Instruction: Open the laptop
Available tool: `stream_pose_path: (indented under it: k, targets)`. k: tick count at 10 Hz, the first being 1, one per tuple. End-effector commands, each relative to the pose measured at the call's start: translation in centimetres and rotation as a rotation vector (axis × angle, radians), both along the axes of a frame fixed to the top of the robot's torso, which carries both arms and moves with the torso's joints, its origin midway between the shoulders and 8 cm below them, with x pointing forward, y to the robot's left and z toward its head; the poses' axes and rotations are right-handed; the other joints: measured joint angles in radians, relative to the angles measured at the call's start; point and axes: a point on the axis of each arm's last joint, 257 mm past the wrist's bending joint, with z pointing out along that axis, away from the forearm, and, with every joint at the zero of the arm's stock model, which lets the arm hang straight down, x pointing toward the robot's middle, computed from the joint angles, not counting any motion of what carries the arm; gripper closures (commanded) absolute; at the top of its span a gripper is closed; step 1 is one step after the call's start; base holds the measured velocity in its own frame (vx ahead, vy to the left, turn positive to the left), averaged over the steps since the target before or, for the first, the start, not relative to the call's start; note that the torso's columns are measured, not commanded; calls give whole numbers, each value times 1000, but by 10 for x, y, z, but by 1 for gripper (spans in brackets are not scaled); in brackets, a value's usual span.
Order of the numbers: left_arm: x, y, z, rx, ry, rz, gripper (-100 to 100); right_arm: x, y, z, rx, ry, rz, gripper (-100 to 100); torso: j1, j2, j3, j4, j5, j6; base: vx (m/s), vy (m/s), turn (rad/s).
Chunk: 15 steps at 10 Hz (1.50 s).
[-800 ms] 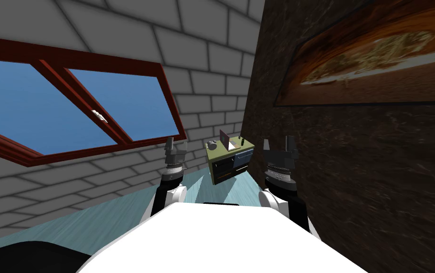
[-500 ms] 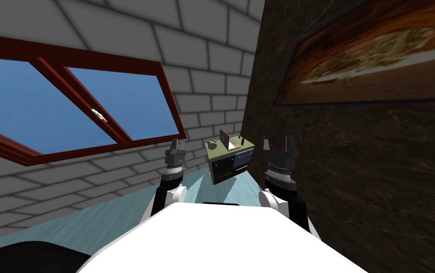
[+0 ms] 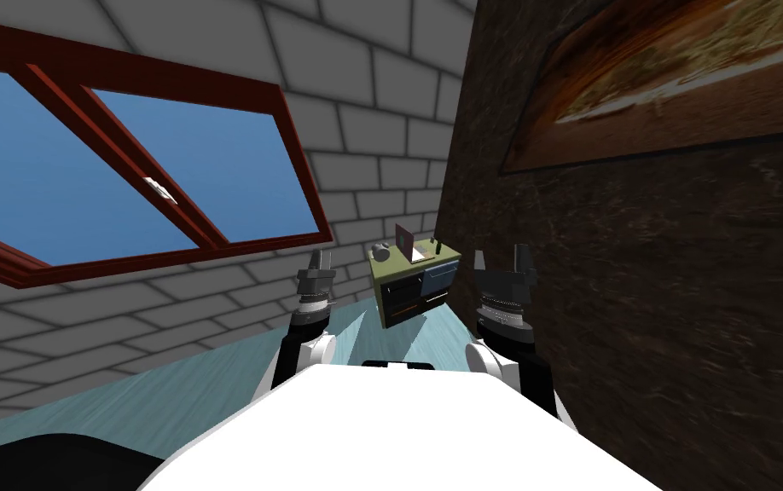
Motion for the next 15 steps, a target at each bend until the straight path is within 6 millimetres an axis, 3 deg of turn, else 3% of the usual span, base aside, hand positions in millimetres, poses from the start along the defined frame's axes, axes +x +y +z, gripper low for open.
stream_pose_path:
  k: [1, 2, 4, 9, 10, 15]
  targets:
    - [0, 0, 0, 0, 0, 0, 0, 0, 0, 0, 0, 0, 0, 0, 0, 74, -148, 74, 0, 0, 0, 0, 0]
    - [0, 0, 0, 0, 0, 0, 0, 2, 3, -4, -53, 24, -5, -100, 0, 148, -295, 148, 0, 0, 9, 3, 55]
    - [0, 0, 0, 0, 1, 0, 0, 6, 6, -13, -147, 71, -31, -100, 0, 190, -384, 190, 0, 0, 12, 6, 88]
    - [0, 0, 0, 0, 1, 0, 0, 17, -1, -51, -464, 237, -186, -100, 0, 194, -389, 194, 0, 0, 28, 8, 151]
    - [0, 0, 0, 0, 1, 0, 0, 17, -1, -51, -471, 237, -192, -100, 0, 194, -389, 194, 0, 0, 24, 4, 41]
    - [0, 0, 0, 0, 1, 0, 0, 21, -25, -88, -787, 388, -372, -100, 0, 194, -389, 194, 0, 0, 27, 9, 145]
